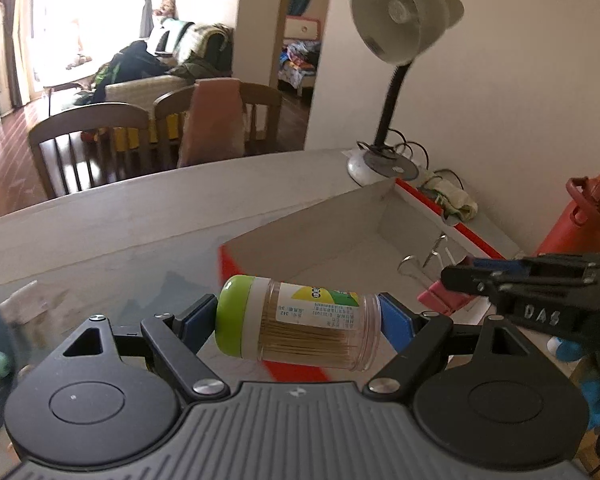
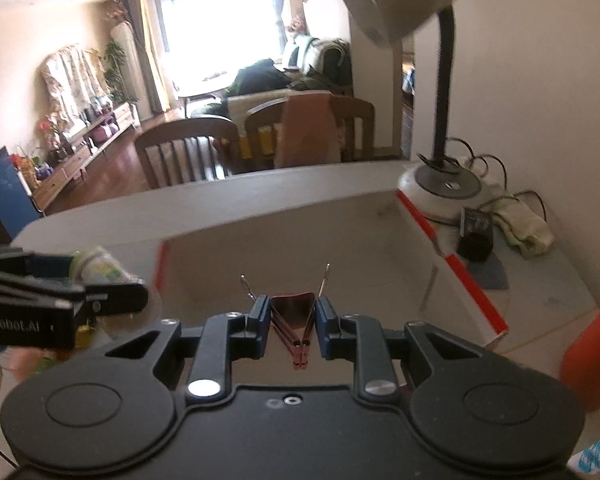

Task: Organize rigid objects
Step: 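Carry the jar and clip over the red box while both tools move together, then open the left and right tools to drop the jar and clip into the box, then move both tools back over the pile of objects on the table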

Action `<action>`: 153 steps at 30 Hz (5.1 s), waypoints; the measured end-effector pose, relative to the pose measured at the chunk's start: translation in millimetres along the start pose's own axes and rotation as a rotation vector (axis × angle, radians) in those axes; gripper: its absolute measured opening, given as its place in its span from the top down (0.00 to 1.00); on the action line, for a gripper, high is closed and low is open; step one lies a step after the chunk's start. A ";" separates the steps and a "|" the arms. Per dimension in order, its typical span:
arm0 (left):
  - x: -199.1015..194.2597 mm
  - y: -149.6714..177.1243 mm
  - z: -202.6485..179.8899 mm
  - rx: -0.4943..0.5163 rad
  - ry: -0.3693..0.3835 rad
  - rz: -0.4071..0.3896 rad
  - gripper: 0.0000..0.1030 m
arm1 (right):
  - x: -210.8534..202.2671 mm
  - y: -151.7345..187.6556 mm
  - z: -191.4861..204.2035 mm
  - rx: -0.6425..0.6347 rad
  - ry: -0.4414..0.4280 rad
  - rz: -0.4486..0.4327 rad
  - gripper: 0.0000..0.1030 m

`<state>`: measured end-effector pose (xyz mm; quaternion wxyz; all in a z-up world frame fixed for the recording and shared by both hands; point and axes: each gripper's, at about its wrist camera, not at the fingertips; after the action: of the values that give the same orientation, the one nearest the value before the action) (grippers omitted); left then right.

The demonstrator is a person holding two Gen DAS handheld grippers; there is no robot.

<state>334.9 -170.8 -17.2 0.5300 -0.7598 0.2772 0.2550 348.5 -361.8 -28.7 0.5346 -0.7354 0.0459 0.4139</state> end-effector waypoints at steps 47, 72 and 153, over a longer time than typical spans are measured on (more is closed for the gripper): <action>169.1 -23.4 -63.7 0.019 -0.121 0.300 0.23 | 63.3 20.0 -54.8 -0.077 -0.089 0.202 0.65; 41.9 -3.4 -54.7 -0.009 -0.056 0.095 0.23 | 1.9 10.1 -20.6 -0.101 -0.135 0.076 0.38; -44.0 109.2 291.0 -0.199 -0.127 -0.018 0.00 | 116.7 -27.6 301.1 -0.113 -0.170 0.305 0.18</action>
<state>200.6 80.2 -149.4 0.4709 -0.7933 0.2094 0.3242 270.3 -58.1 -110.5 0.4255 -0.7110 0.0882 0.5528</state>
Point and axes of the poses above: each gripper's, at about its wrist camera, not at the fingertips, and x roughly the way its jaws point, z to its left, y to its underside, and after that the axes turned 15 degrees about -x, right-handed
